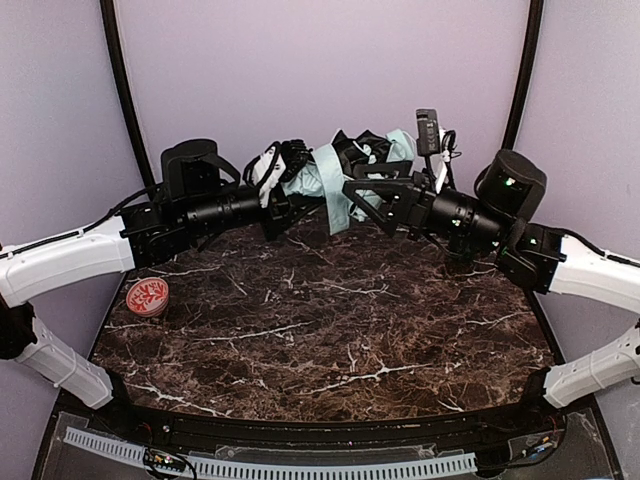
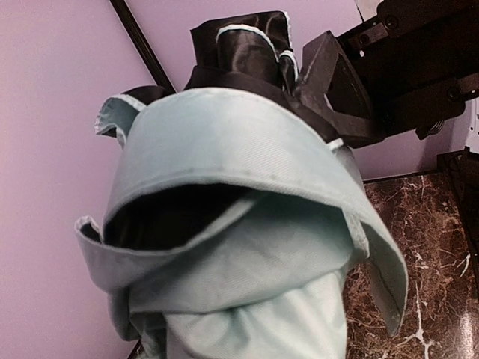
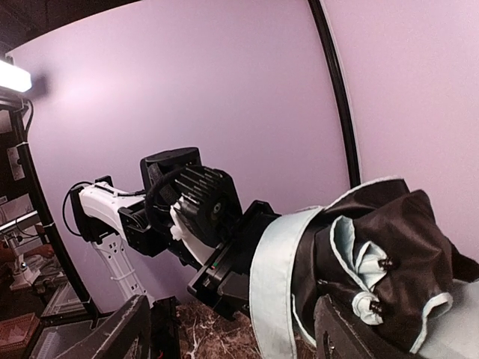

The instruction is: Put away the umbrella

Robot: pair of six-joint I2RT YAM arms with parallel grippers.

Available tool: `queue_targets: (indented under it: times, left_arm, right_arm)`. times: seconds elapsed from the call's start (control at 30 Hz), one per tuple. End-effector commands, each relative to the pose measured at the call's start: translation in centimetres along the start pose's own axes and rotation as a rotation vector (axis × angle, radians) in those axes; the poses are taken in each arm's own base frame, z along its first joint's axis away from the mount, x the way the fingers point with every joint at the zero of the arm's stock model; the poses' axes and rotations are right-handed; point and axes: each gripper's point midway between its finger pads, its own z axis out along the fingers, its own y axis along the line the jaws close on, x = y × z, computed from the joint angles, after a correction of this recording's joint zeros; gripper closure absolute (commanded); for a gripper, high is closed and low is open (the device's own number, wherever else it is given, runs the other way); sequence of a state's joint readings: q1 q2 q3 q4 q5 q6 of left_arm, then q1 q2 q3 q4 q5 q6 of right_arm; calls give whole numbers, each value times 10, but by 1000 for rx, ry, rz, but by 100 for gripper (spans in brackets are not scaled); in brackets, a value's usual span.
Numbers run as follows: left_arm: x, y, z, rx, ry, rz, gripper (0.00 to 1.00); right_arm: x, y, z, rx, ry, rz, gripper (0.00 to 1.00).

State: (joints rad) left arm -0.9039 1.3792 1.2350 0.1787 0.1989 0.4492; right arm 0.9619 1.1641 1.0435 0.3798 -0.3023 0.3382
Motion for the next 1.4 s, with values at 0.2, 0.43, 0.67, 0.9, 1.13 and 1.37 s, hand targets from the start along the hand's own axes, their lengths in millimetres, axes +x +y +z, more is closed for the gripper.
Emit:
queue_targets:
  times: [0.2, 0.43, 0.67, 0.9, 1.13, 1.37]
  left_arm:
    - [-51, 13, -11, -18, -150, 27, 100]
    - [-48, 30, -10, -130, -150, 56, 100]
    - [-46, 26, -3, -120, -161, 33, 100]
    - [-50, 30, -3, -144, -171, 38, 100]
    - [-54, 34, 2, -154, -186, 36, 100]
    - [-55, 40, 0, -178, -184, 57, 100]
  right_arm:
    - [36, -38, 4, 110, 108, 39, 29]
    - [50, -53, 8, 166, 108, 55, 32]
    - [48, -50, 19, 133, 51, 62, 35]
    - [55, -43, 16, 94, 53, 78, 36]
    - [79, -28, 12, 63, 68, 141, 39]
    - [87, -17, 0, 86, 23, 182, 36]
